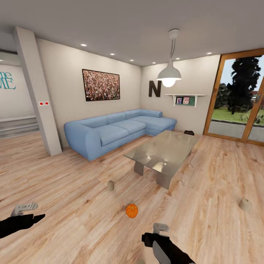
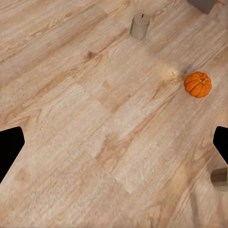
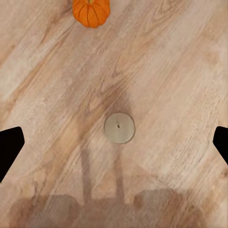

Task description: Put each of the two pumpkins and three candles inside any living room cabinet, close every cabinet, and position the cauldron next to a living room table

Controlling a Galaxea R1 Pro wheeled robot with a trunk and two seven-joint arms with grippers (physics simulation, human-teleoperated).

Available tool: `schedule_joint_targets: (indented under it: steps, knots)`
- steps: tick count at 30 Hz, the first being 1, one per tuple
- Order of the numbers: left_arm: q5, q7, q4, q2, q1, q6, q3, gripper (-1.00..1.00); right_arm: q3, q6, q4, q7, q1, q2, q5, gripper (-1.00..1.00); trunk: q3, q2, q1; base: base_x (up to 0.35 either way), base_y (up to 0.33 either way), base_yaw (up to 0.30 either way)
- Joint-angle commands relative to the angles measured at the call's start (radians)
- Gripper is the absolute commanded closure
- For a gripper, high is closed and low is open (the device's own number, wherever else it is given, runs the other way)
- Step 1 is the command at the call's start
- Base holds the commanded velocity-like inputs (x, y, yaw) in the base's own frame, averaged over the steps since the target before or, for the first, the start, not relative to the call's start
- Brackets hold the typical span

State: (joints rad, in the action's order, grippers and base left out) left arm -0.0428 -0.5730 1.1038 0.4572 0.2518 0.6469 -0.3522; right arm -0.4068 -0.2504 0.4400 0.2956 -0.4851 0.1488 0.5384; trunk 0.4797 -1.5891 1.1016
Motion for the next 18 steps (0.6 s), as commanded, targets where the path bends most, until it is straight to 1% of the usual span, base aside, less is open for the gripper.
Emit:
schedule_joint_targets:
  steps: [1,5,6,8,9,11,12,16,18]
  knots:
    - [-0.005,-0.002,0.0,0.0,0.0,0.008,-0.002,-1.0,-0.008,-0.005,0.0,0.009,-0.003,-0.002,0.008,-1.0,0.004,-0.008,0.004,0.0,0.0,0.0]
    - [-0.004,-0.002,-0.002,0.0,-0.002,0.007,-0.005,-1.0,0.005,-0.008,-0.007,0.008,-0.007,-0.005,0.008,-1.0,0.017,-0.036,0.019,0.0,0.0,0.0]
    - [-0.004,-0.002,-0.003,0.0,-0.003,0.006,-0.007,-1.0,0.022,-0.008,-0.008,0.008,-0.008,-0.006,0.008,-1.0,0.02,-0.043,0.023,0.0,0.0,0.0]
    - [-0.004,-0.002,-0.003,0.0,-0.008,0.002,-0.008,-1.0,0.045,-0.008,-0.009,0.008,-0.008,-0.007,0.007,-1.0,0.026,-0.057,0.031,0.0,0.0,0.0]
    - [-0.004,-0.002,-0.003,0.0,-0.014,-0.002,-0.009,-1.0,0.068,-0.009,-0.009,0.008,-0.008,-0.007,0.007,-1.0,0.029,-0.064,0.035,0.0,0.0,0.0]
    - [-0.006,-0.002,-0.002,-0.001,-0.02,-0.006,-0.009,-1.0,0.091,-0.014,-0.009,0.01,-0.011,-0.007,0.007,-1.0,0.036,-0.078,0.042,0.0,0.0,0.0]
    - [-0.006,-0.003,-0.002,-0.001,-0.021,-0.007,-0.009,-1.0,0.096,-0.017,-0.008,0.012,-0.014,-0.007,0.006,-1.0,0.039,-0.085,0.046,0.0,0.0,0.0]
    - [-0.008,-0.003,0.0,-0.003,-0.025,-0.01,-0.01,-1.0,0.11,-0.045,-0.009,0.017,-0.072,-0.008,0.005,-1.0,0.051,-0.113,0.061,0.0,0.0,0.0]
    - [-0.009,-0.003,0.002,-0.004,-0.026,-0.011,-0.01,-1.0,0.112,-0.056,-0.01,0.018,-0.089,-0.007,0.005,-1.0,0.058,-0.127,0.069,0.0,0.0,0.0]
